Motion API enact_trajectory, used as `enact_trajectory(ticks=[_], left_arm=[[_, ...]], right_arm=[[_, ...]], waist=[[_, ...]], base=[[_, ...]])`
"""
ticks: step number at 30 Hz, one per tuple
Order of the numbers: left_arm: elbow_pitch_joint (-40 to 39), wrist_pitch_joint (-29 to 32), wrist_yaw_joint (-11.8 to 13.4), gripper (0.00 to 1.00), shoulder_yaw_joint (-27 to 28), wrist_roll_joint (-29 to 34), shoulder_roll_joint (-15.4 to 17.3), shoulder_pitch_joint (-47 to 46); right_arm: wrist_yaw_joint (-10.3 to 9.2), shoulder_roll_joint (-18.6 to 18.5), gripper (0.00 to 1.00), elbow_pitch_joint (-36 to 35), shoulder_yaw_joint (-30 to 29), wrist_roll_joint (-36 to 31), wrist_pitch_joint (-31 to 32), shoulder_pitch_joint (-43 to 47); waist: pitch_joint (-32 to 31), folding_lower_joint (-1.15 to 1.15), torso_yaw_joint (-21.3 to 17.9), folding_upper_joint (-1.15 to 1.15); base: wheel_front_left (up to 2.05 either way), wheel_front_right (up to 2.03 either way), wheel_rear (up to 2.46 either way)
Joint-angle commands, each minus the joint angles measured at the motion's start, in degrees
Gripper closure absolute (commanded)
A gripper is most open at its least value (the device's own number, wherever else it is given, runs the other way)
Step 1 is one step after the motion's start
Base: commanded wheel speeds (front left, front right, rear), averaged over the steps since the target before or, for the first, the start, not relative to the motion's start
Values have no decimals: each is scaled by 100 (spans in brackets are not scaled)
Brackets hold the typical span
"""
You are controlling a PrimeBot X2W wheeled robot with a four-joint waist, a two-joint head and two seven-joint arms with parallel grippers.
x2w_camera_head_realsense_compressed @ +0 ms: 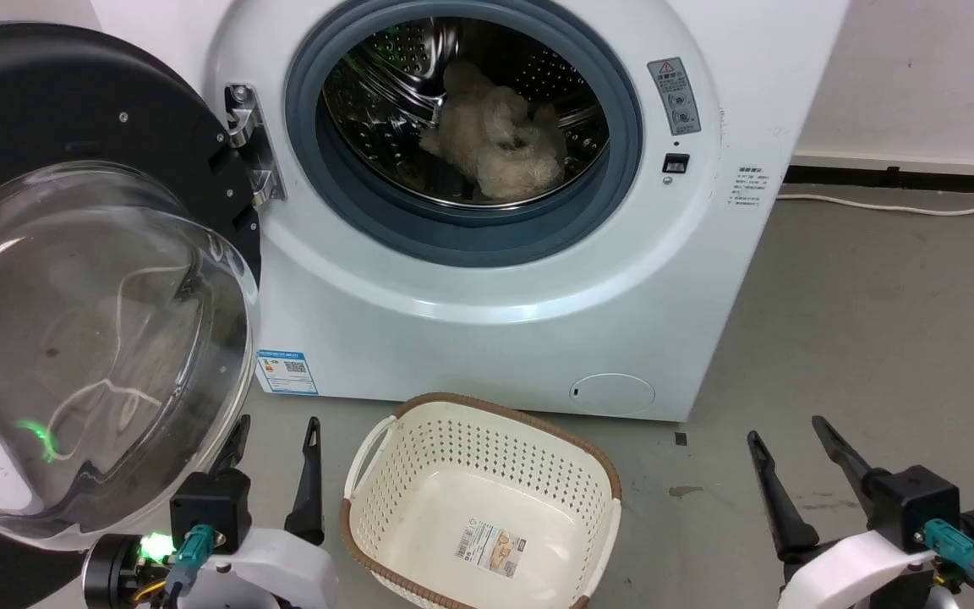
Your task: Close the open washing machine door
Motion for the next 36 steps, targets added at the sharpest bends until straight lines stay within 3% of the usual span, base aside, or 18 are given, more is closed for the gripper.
enact_trajectory(ticks=[1, 13, 24, 36], left_arm=[[0, -60, 8, 0, -13, -8, 4, 4], [23, -204, -8, 0, -104, -19, 9, 46], [50, -336, -39, 0, -176, -18, 52, 100], [-127, -479, 94, 0, -133, -39, 56, 239]], right_arm=[[1, 2, 0, 14, -26, 44, -65, 17], [1, 5, 0, 36, -7, 81, -208, 93], [2, 8, 0, 75, 175, 139, -340, 168], [2, -140, 0, 268, 616, 211, -483, -90]], waist=[[-4, 0, 11, 0], [-71, 0, 244, 0], [-154, 0, 705, 0], [-51, 0, 1081, 0]], base=[[0, 0, 0], [0, 0, 0], [0, 0, 0], [0, 0, 0]])
